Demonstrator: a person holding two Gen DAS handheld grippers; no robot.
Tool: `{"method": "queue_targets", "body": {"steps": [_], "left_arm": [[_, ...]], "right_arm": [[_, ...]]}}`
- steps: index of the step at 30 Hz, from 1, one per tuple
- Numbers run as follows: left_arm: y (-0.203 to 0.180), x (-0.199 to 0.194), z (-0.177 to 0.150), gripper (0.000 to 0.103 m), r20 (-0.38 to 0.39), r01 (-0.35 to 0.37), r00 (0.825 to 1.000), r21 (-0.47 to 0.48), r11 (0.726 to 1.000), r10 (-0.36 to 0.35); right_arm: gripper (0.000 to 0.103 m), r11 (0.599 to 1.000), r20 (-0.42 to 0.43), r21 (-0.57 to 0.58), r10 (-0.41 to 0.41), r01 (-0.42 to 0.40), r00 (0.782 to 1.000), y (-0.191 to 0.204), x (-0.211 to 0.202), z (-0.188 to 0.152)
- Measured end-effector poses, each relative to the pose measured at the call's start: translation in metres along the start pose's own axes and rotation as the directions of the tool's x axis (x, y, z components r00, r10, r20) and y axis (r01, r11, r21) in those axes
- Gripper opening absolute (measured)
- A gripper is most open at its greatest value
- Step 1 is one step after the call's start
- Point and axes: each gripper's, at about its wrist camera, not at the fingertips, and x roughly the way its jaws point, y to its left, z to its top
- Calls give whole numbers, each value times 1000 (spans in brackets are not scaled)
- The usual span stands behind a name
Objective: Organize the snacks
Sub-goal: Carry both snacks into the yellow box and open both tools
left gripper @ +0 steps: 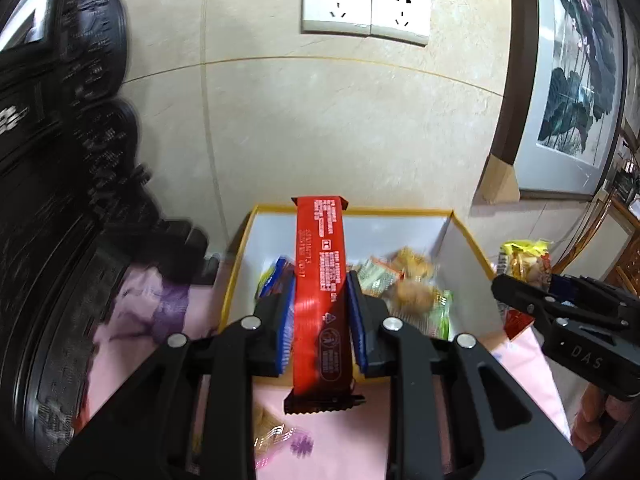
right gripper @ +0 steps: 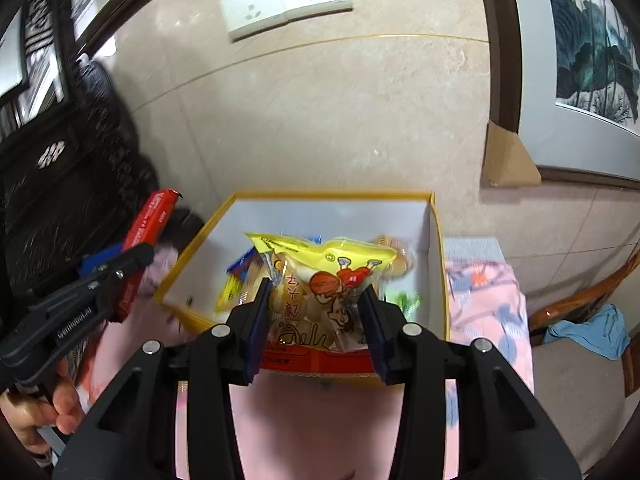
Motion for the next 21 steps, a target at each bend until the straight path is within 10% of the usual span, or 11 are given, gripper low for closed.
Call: {"method": "queue_targets", "body": {"steps": [2, 4, 5, 7, 21], "left_arm": [[-1, 22, 15, 30, -17, 6, 1000, -18, 1000, -6], [-1, 37, 25, 87, -43, 6, 999, -53, 999, -9], [0, 41, 30, 94, -47, -13, 999, -78, 997, 10], [3, 41, 33, 95, -38, -35, 999, -112, 993, 31], [56, -33, -72, 96, -98, -148, 986, -183, 972, 132]], "right_arm": [[43, 1000, 5, 10, 1, -1, 1000, -5, 13, 14], [46, 1000, -4, -5, -11, 11, 1000, -6, 28, 25], [47, 1000, -17, -1, -14, 14, 1000, -7, 39, 30], [66, 999, -39, 10, -51, 52, 998, -10, 50, 33], [66, 998, -156, -15, 51, -54, 986, 7, 15, -67]]}}
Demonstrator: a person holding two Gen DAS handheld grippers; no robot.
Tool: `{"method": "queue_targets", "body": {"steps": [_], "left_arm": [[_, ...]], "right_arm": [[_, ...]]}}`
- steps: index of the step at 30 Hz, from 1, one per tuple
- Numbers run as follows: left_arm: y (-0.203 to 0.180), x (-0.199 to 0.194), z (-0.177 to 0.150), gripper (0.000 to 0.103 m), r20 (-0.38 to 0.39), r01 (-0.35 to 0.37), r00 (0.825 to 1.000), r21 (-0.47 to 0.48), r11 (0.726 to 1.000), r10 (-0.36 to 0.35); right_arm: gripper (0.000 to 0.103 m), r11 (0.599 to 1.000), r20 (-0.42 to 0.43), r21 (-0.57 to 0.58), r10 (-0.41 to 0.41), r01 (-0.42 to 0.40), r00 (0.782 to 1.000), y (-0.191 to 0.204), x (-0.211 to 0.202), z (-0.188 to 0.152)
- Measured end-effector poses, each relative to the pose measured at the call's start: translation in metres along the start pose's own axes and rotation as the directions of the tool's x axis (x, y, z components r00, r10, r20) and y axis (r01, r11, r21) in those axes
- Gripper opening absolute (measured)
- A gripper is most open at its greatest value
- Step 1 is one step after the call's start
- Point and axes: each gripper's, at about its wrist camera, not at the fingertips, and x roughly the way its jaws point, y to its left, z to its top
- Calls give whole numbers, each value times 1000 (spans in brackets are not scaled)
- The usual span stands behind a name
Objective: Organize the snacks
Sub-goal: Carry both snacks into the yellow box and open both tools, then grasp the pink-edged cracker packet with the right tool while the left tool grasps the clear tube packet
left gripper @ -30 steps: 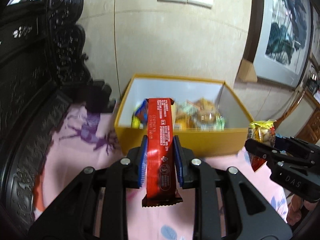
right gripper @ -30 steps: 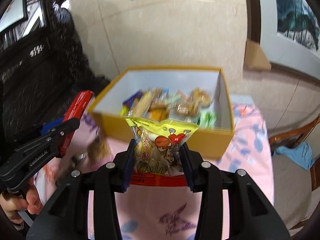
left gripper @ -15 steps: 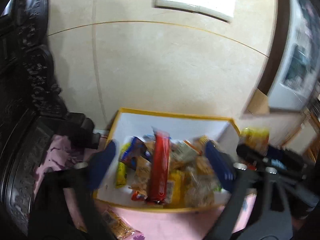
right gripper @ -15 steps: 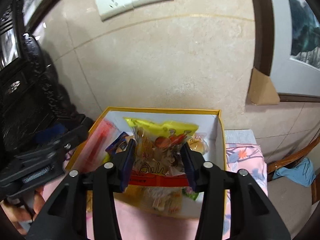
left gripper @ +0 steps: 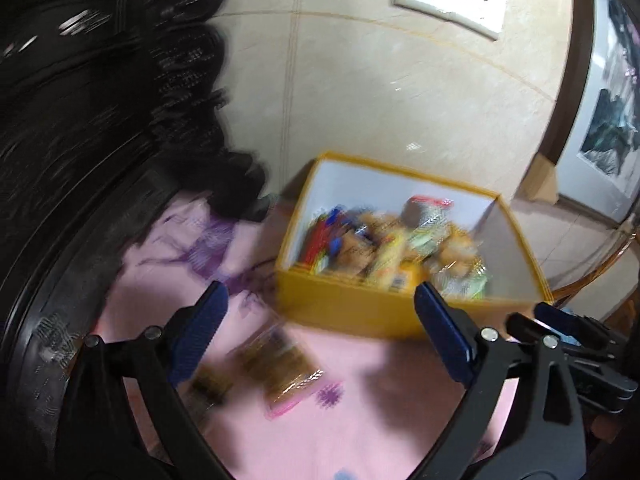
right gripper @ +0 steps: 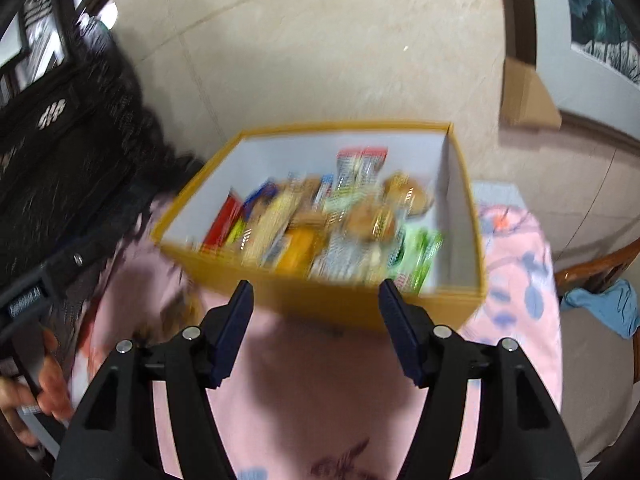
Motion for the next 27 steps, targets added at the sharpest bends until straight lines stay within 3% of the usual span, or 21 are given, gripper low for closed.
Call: {"method": "queue_targets", "body": {"steps": [5, 11, 15, 18, 23, 25, 27], "left_arm": [[48, -17, -41, 96, -74, -93, 993, -41, 995, 90], [75, -26, -72, 96, -114, -165, 981, -66, 984, 157], [82, -29, -82, 96, -121, -179, 978, -76, 981, 169], [88, -31, -91, 96, -135, -189, 975, -82, 979, 177], [102, -30, -103, 96, -176, -196, 969, -106, 975, 175], [106, -31, -105, 96, -181, -199, 968, -116, 973, 176], [111, -30, -107, 96, -182, -206, 966, -125, 971, 181]], "right_arm": [[66, 996, -90, -51, 71, -75, 993, 32, 14, -33], [66, 965, -151, -177, 166, -192, 975, 91, 45, -41], [67, 933, -181, -290, 167, -214, 969, 132, 80, -38], [74, 906, -218, -361, 146, -218, 965, 156, 112, -37], [74, 867, -286, -443, 105, -229, 952, 181, 161, -40], [74, 864, -310, -453, 80, -221, 947, 185, 176, -43], [80, 874, -335, -427, 86, -233, 938, 179, 186, -47]]}}
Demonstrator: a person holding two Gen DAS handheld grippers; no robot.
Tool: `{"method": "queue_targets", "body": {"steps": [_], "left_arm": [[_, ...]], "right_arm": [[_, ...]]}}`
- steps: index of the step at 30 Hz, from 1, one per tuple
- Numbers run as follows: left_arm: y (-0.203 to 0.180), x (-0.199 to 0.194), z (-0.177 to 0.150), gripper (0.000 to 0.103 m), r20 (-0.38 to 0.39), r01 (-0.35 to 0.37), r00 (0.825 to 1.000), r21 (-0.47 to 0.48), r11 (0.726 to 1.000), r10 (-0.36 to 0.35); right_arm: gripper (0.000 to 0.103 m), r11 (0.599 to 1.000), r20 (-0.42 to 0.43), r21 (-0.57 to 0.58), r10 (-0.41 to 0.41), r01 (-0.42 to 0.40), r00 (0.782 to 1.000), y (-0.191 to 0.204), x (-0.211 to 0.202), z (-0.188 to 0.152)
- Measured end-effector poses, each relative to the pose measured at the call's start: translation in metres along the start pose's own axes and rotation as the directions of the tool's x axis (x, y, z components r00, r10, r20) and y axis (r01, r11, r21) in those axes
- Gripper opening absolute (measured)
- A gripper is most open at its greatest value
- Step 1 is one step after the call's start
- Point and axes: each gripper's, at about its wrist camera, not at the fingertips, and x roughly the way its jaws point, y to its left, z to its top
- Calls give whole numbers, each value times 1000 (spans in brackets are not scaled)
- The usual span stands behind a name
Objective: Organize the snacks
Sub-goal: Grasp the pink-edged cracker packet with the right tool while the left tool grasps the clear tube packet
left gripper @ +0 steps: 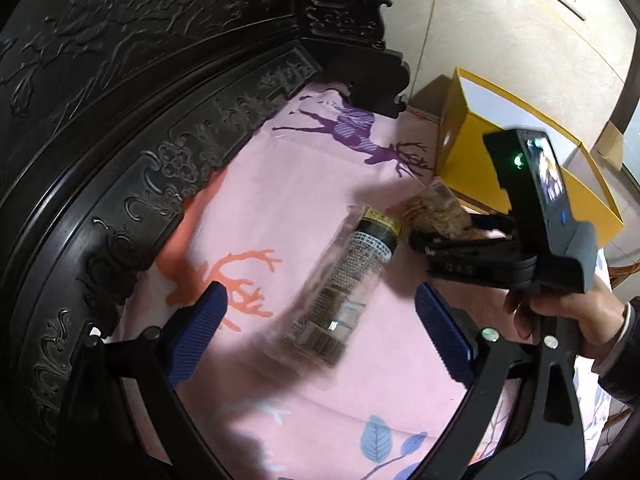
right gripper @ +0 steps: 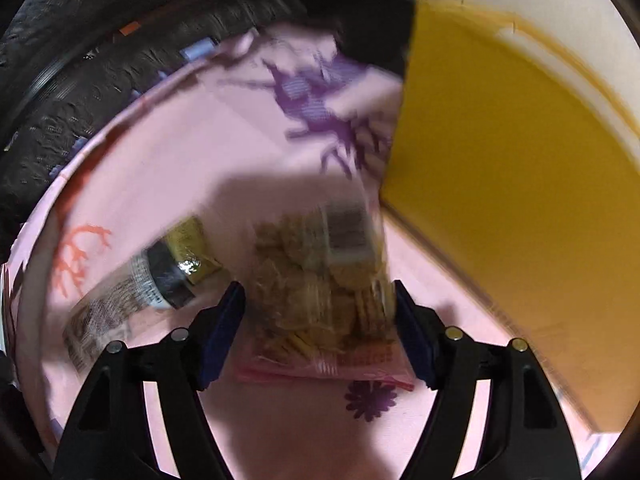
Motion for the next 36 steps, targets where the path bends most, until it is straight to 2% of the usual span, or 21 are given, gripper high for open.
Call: {"method": "queue_targets", "body": {"steps": [2, 3, 4, 6, 9, 13, 18, 20, 22, 24, 27, 31, 36], "left_arm": [[3, 3, -1, 96, -4, -7, 1000, -6, 1000, 7], [3, 5, -2, 96, -8, -7, 1000, -8, 1000, 7], [4, 8, -2, 96, -14, -10, 1000, -10, 1000, 10], [4, 14, -2, 96, -24, -16, 1000, -13, 1000, 16], [3, 16, -1, 96, -30, -17, 999, -18, 1000, 17], [0, 15, -1, 96, -25, -13, 1000, -15, 1000, 12], [-5, 19, -3, 96, -34, -14, 999, -2, 1000, 14], [-7, 22, -4, 96, -36, -17, 999, 10, 1000, 17], [-9, 25, -3, 96, -37, -21, 999, 17, 1000, 22], [-10, 28, -3, 96, -35, -23, 999, 24, 999, 24], [-12, 32, -2, 96, -39, -26, 999, 35, 999, 27], [-18, 39, -1, 96, -36, -19, 999, 69, 997, 21], [-27, 57, 0, 96, -36, 28, 999, 105, 994, -24]], "right_arm": [[86, 1000, 27, -26, 6, -5, 1000, 3, 0, -5], [97, 999, 21, -53, -2, 4, 1000, 7, 3, -7], [102, 997, 21, -72, 6, -4, 1000, 10, 4, -8], [102, 996, 14, -83, -13, 14, 1000, 13, 6, -8], [102, 1000, 4, -12, 14, -14, 1000, 6, 5, -1], [102, 999, 15, 21, 31, -31, 999, 2, 4, 2], [102, 1000, 10, -23, -13, 13, 1000, 12, 5, -2], [98, 1000, 14, 17, 10, -10, 1000, 8, 4, 2], [85, 1000, 21, 25, 0, 0, 1000, 8, 1, 6], [73, 998, 9, -5, -69, 69, 998, 11, 4, 10], [61, 998, 7, -8, -62, 62, 998, 6, 1, 8], [58, 999, 20, 0, -37, 37, 999, 2, -8, -7], [59, 997, 20, 58, -46, 45, 999, -13, -31, -45]]}}
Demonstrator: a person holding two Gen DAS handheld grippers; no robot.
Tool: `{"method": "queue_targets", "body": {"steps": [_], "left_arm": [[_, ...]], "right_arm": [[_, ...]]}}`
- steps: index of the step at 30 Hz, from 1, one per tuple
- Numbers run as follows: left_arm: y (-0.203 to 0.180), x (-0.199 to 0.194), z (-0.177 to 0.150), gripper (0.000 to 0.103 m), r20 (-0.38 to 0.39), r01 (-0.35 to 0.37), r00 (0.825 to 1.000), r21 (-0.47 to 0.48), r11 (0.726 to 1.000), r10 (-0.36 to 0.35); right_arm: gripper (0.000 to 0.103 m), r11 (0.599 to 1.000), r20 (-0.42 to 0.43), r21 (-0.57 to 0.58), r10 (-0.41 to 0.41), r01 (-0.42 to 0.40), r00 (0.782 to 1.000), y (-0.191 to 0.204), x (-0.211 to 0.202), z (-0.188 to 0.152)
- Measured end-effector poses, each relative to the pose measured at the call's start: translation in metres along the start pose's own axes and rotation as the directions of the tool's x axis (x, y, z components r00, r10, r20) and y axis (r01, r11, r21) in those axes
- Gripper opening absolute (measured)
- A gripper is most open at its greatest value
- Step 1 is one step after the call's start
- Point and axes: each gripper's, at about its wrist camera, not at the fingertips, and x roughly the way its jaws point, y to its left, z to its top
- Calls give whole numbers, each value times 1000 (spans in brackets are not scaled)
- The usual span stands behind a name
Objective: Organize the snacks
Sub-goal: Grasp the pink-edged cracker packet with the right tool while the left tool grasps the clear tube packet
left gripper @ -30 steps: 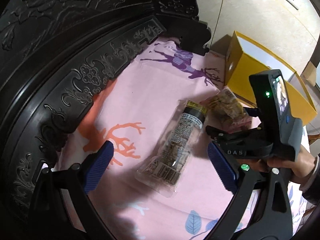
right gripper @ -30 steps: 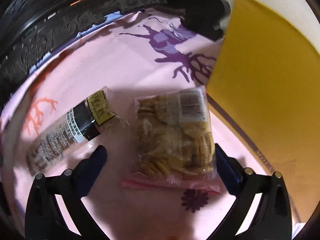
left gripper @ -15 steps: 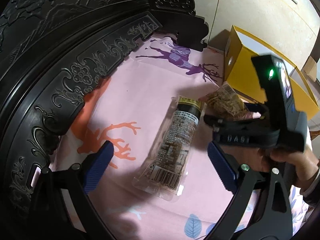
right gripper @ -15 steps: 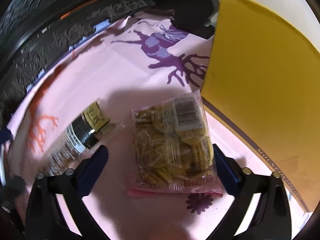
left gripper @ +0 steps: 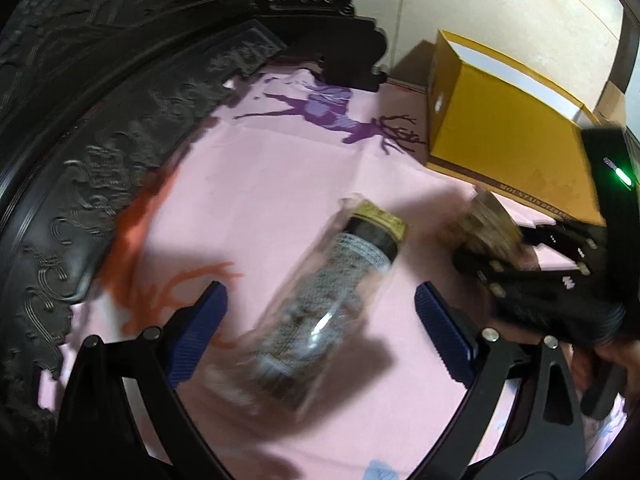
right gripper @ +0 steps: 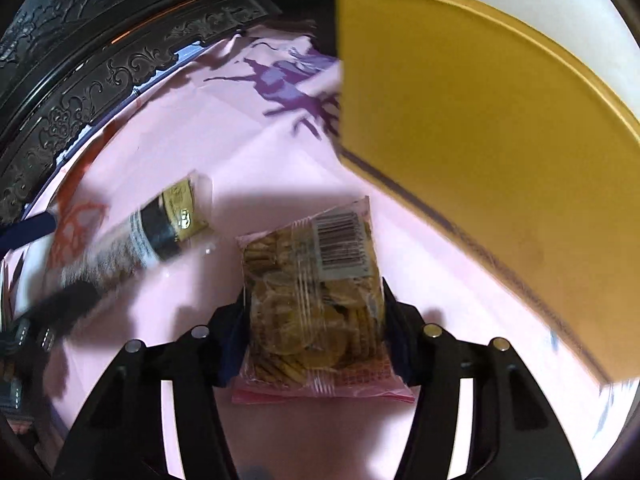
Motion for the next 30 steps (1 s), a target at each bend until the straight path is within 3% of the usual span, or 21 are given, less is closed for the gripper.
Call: {"method": "queue_targets", "body": {"steps": [11, 17, 22, 25, 30], "left_arm": [[-10, 40, -7, 85, -97, 31, 995, 99, 995, -21], [-9, 39, -8, 82, -95, 38, 995, 104, 994, -28], [-22, 30, -13, 44, -76, 66, 996, 141, 988, -55], [-25, 26, -16, 32, -70, 74, 995, 125, 989, -66], [-31, 6, -20, 30, -48, 102, 994, 123, 987, -97]], "right_arm": [[59, 987, -6, 157, 33, -32, 999, -27, -38, -58], [59, 983, -15, 178, 38, -34, 999, -27, -47, -72], [59, 978, -18, 205, 49, -44, 999, -25, -55, -83], [58, 972, -14, 227, 55, -51, 998, -25, -62, -91], [58, 962, 18, 270, 25, -29, 1000, -35, -84, -103]]}}
